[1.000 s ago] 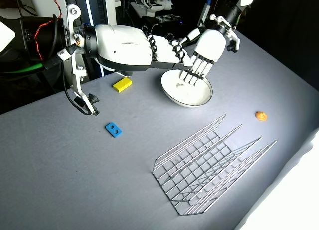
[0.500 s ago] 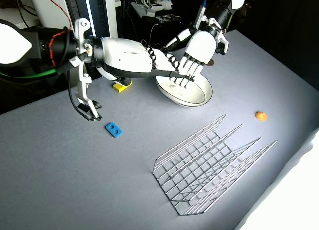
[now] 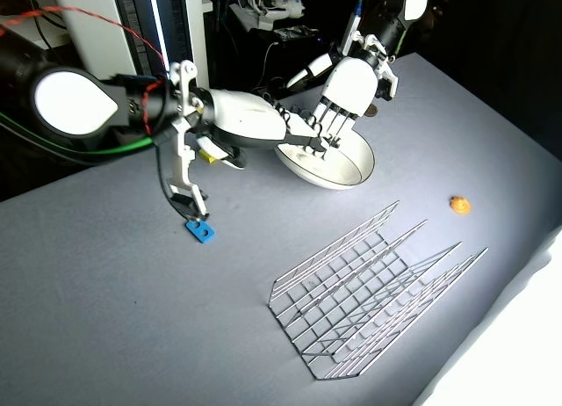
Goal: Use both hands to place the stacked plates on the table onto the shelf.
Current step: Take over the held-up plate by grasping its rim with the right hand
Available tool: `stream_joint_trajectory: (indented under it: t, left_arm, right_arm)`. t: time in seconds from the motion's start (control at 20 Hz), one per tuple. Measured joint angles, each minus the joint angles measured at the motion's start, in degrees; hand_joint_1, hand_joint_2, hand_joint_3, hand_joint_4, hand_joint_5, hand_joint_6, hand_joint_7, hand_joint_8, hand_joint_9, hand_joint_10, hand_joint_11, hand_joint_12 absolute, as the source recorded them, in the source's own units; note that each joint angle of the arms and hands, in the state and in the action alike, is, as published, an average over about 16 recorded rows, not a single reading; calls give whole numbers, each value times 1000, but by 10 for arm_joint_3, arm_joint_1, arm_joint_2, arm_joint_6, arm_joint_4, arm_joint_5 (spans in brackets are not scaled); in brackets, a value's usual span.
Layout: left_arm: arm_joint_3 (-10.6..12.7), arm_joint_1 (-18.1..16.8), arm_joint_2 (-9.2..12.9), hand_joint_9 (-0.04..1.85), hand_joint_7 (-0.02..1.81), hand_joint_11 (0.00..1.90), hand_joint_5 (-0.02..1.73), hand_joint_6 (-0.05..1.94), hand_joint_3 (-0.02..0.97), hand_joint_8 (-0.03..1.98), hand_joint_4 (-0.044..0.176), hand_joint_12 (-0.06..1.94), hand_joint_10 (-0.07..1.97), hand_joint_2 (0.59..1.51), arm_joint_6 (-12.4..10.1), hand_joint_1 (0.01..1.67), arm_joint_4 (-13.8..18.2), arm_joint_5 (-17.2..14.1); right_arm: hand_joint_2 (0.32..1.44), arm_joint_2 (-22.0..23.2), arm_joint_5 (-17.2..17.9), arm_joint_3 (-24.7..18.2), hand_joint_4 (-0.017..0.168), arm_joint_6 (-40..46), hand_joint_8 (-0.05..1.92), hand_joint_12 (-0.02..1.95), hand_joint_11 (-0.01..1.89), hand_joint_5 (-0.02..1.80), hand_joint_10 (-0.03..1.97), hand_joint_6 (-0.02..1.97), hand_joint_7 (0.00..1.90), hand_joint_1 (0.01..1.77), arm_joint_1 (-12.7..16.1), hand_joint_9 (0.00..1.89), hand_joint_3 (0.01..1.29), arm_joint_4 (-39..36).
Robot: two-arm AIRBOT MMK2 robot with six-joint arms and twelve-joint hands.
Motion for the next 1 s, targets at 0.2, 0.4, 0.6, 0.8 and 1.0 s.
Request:
stream_joint_trajectory:
  t: [0.2,0.4,0.6,0.8,1.0]
  left_arm:
    - [0,-1,-1,-9,-14,14,2,-17,4,-12,-1,3,4,1146,0,15,-2,1]
    - [-1,-2,-2,-9,-14,15,0,-17,4,-12,-1,3,4,1150,0,16,-4,2]
    - [-1,-2,-3,-10,-13,15,-2,-18,4,-12,-1,1,4,1151,0,16,-6,2]
    - [-1,-2,-4,-12,-14,15,-2,-18,4,-13,-1,-3,5,1149,0,16,-8,3]
    - [-1,-2,-4,-13,-14,15,1,-18,4,-12,-1,-6,5,1145,0,16,-10,2]
  right_arm:
    - [1058,-43,-17,27,3,-32,12,507,20,216,7,30,139,1075,-3,108,19,19]
    - [1066,-79,-27,50,3,-51,12,651,18,277,6,30,203,1091,-2,162,18,35]
    - [1073,-110,-34,74,3,-55,13,767,17,319,7,30,255,1093,-1,212,19,40]
    - [1076,-133,-38,94,3,-56,13,882,17,353,10,30,308,1074,2,268,19,45]
    - [1075,-150,-35,106,3,-56,13,1011,30,405,16,30,389,1046,4,356,19,49]
